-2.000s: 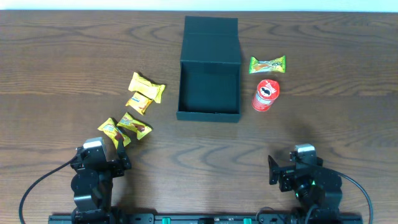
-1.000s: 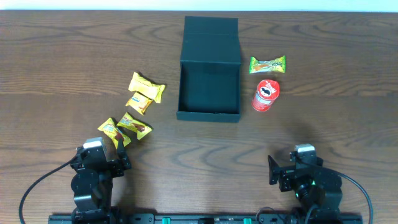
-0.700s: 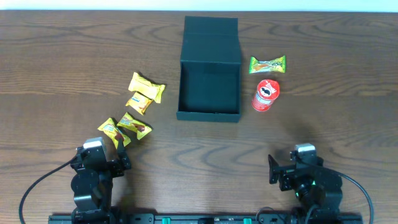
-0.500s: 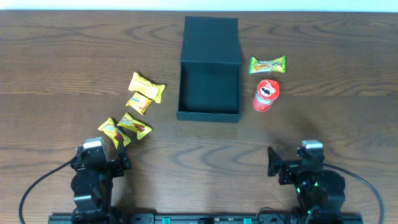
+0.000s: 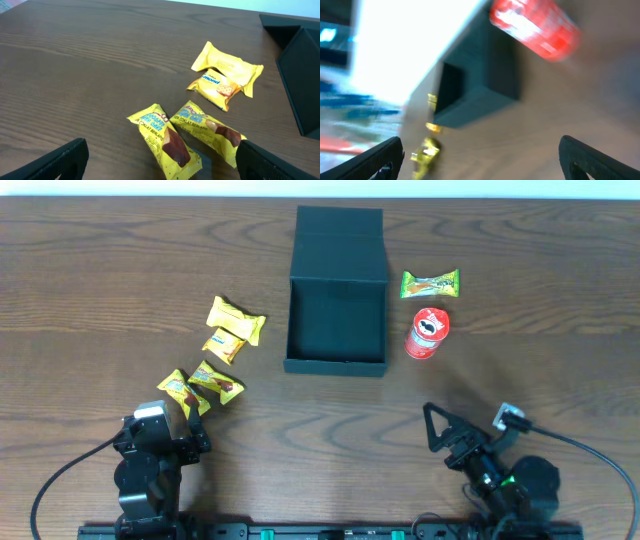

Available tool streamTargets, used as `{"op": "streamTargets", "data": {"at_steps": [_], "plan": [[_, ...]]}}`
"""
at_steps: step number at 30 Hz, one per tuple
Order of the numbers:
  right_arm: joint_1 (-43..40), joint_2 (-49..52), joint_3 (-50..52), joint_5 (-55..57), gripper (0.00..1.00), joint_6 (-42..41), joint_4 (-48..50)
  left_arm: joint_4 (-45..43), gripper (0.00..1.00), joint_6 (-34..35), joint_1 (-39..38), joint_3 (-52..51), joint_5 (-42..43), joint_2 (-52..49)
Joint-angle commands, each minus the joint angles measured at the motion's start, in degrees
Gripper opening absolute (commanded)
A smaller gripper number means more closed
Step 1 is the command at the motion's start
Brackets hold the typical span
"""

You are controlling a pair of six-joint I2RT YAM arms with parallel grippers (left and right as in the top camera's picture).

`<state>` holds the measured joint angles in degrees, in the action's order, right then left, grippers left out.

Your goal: Pack container

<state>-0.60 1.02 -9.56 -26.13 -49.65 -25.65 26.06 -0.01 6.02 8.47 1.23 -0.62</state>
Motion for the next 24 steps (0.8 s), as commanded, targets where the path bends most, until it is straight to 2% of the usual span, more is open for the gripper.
{"op": "streamTargets", "data": {"at_steps": [1, 5, 11, 14, 18, 24], "plan": [[0.3, 2.0, -0.3, -4.0, 0.99, -0.5, 5.9, 0.2, 0.95, -0.2, 0.3, -1.0, -0.6, 0.3], [0.3, 12.3, -3.9, -4.3, 0.99, 2.9, 10.5, 0.2, 0.95, -0.2, 0.3, -1.0, -0.6, 0.3], [0.3, 36.9, -20.0, -3.4, 0.99, 16.5, 6.0, 0.2, 0.95, -0.2, 0.3, -1.0, -0.6, 0.3], [0.3, 48.2, -30.3, -0.3, 0.99, 21.0, -0.3, 0.2, 0.95, -0.2, 0.3, -1.0, -0.6, 0.3], [0.3, 66.2, -49.2, 11.1, 0.99, 24.5, -16.9, 0.2, 0.95, -0.2, 0.3, -1.0, -0.6, 0.3], [1.9, 85.7, -68.0, 13.8, 0.99, 29.2, -31.6, 0.2, 0.95, -0.2, 0.3, -1.0, -0.6, 0.3]]}}
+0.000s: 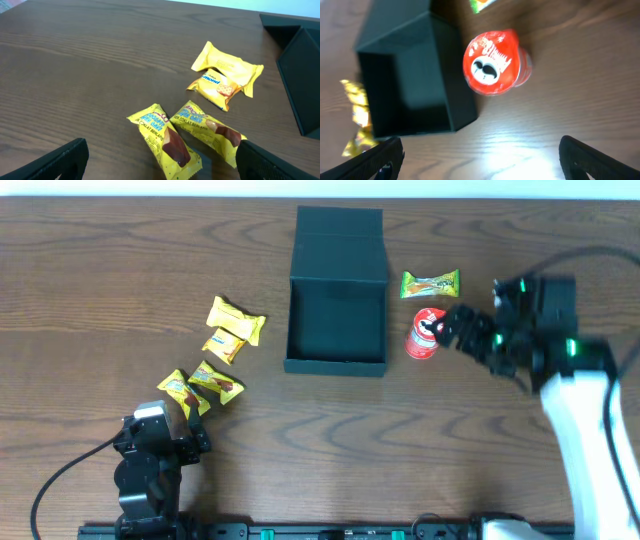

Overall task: Pack container
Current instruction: 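Reach the right gripper to the red Pringles can and grasp it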

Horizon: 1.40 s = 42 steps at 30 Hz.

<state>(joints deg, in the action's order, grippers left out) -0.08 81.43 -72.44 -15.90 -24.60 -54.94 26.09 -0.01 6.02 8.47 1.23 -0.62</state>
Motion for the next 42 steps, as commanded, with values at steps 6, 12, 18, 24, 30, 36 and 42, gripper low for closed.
{"op": "streamTargets", "data": {"at_steps": [6, 12, 18, 24, 30, 36, 42], "plan": [[5.6, 18.3, -11.6, 6.6, 0.99, 6.0, -5.9, 0.2, 0.95, -0.2, 0.3, -1.0, -0.6, 0.3], [6.1, 23.7, -11.6, 9.1, 0.99, 5.5, -6.0, 0.2, 0.95, -0.2, 0.3, -1.0, -0.6, 0.3], [6.1, 24.7, -11.5, 11.2, 0.99, 5.5, -3.9, 0.2, 0.95, -0.2, 0.3, -1.0, -0.6, 0.3], [6.6, 24.7, -11.5, 11.2, 0.99, 6.4, -1.2, 0.2, 0.95, -0.2, 0.3, -1.0, -0.6, 0.3], [7.5, 26.0, -11.5, 11.1, 0.99, 6.7, -0.1, 0.2, 0.95, -0.2, 0.3, -1.0, -0.6, 0.3], [7.9, 29.3, -11.5, 11.0, 0.97, 6.7, -0.4, 0.2, 0.95, -0.2, 0.3, -1.0, -0.6, 0.3], [7.9, 29.3, -11.5, 11.0, 0.85, 6.7, 0.0, 0.2, 0.95, -0.2, 0.3, -1.0, -0.6, 0.3]]}}
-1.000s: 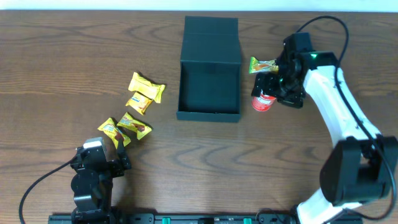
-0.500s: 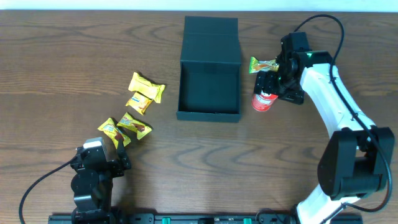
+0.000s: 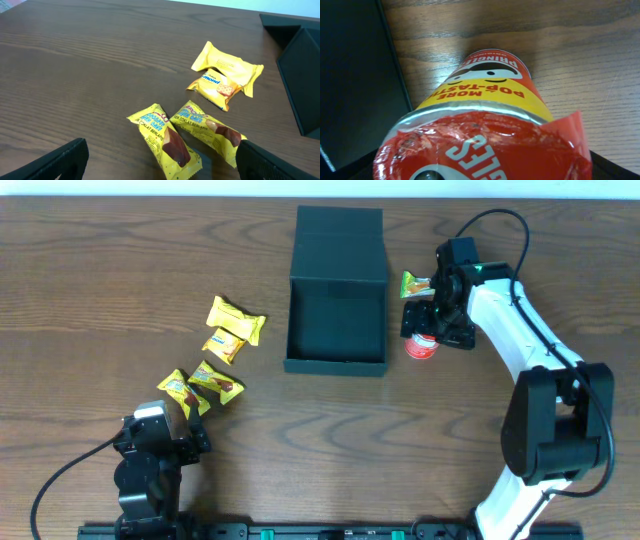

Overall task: Pack container
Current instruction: 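Reach the right gripper to the red Pringles can and grasp it, then lift the Pringles can with the right gripper over the black box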

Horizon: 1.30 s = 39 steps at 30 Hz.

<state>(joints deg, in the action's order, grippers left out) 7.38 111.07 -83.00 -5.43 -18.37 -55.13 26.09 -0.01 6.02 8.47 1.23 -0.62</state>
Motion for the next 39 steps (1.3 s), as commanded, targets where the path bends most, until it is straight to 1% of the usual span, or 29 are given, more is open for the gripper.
{"op": "streamTargets", "data": {"at_steps": [1, 3, 4, 10, 14, 18, 23, 26, 30, 32, 35, 36, 39], "plan": [[0.4, -0.3, -1.0, 0.7, 0.79, 0.5, 0.3, 0.2, 0.95, -0.2, 0.3, -1.0, -0.6, 0.3], [0.4, -0.3, -1.0, 0.7, 0.73, 0.4, 0.6, 0.2, 0.95, -0.2, 0.3, -1.0, -0.6, 0.3], [0.4, -0.3, -1.0, 0.7, 0.72, 0.5, 0.7, 0.2, 0.95, -0.2, 0.3, -1.0, -0.6, 0.3], [0.4, -0.3, -1.0, 0.7, 0.72, 0.5, 1.4, 0.2, 0.95, -0.2, 0.3, -1.0, -0.6, 0.3], [0.4, -0.4, -1.0, 0.3, 0.71, 0.5, 1.4, 0.2, 0.95, -0.2, 0.3, -1.0, -0.6, 0.3], [0.3, -1.0, -1.7, -4.0, 0.71, 0.5, 1.2, 0.2, 0.95, -0.2, 0.3, -1.0, -0.6, 0.3], [-0.4, -1.1, -7.7, -11.7, 0.69, 1.9, -2.3, 0.2, 0.95, -0.2, 0.3, -1.0, -0.6, 0.3], [-0.7, -1.1, -13.6, -15.9, 0.64, 3.9, -5.5, 0.2, 0.95, -0.2, 0.3, -1.0, -0.6, 0.3], [-0.7, -1.1, -21.1, -16.3, 0.6, 3.9, -9.2, 0.2, 0.95, -0.2, 0.3, -1.0, -0.6, 0.3], [-0.7, -1.1, -24.3, -17.4, 0.6, 4.2, -10.8, 0.2, 0.95, -0.2, 0.3, -1.0, -0.6, 0.3], [-0.6, -1.1, -28.9, -24.0, 0.62, 5.4, -12.0, 0.2, 0.95, -0.2, 0.3, -1.0, -0.6, 0.3], [-0.6, -1.1, -29.7, -26.8, 0.64, 5.4, -11.9, 0.2, 0.95, -0.2, 0.3, -1.0, -0.6, 0.3], [-0.6, -1.1, -30.4, -38.6, 0.65, 5.4, -9.9, 0.2, 0.95, -0.2, 0.3, -1.0, -0.6, 0.3]]}}
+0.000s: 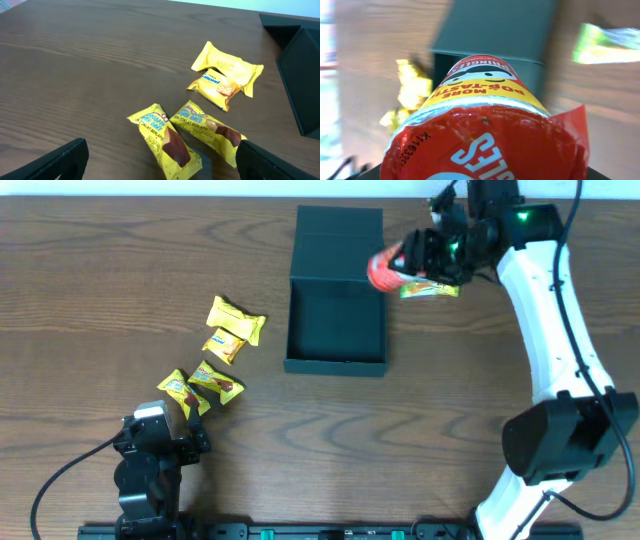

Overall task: Pack container
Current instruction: 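Lift the Pringles can with the right gripper over the black box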

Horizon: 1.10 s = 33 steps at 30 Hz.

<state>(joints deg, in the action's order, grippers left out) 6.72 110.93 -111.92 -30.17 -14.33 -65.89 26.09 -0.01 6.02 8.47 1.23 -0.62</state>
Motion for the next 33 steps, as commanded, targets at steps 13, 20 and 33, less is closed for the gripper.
{"op": "streamTargets", "data": {"at_steps": [13, 20, 33], "plan": [[1.2, 0.5, 6.7, -40.8, 0.64, -3.1, 8.0, 0.2, 0.95, -0.2, 0.3, -1.0, -0.6, 0.3], [2.5, 5.0, 16.2, -48.7, 0.63, -9.7, 13.6, 0.2, 0.95, -0.2, 0.3, -1.0, -0.6, 0.3], [6.3, 9.9, 17.6, -44.5, 0.55, -31.5, 29.0, 0.2, 0.95, -0.2, 0.3, -1.0, -0.6, 0.3]]}}
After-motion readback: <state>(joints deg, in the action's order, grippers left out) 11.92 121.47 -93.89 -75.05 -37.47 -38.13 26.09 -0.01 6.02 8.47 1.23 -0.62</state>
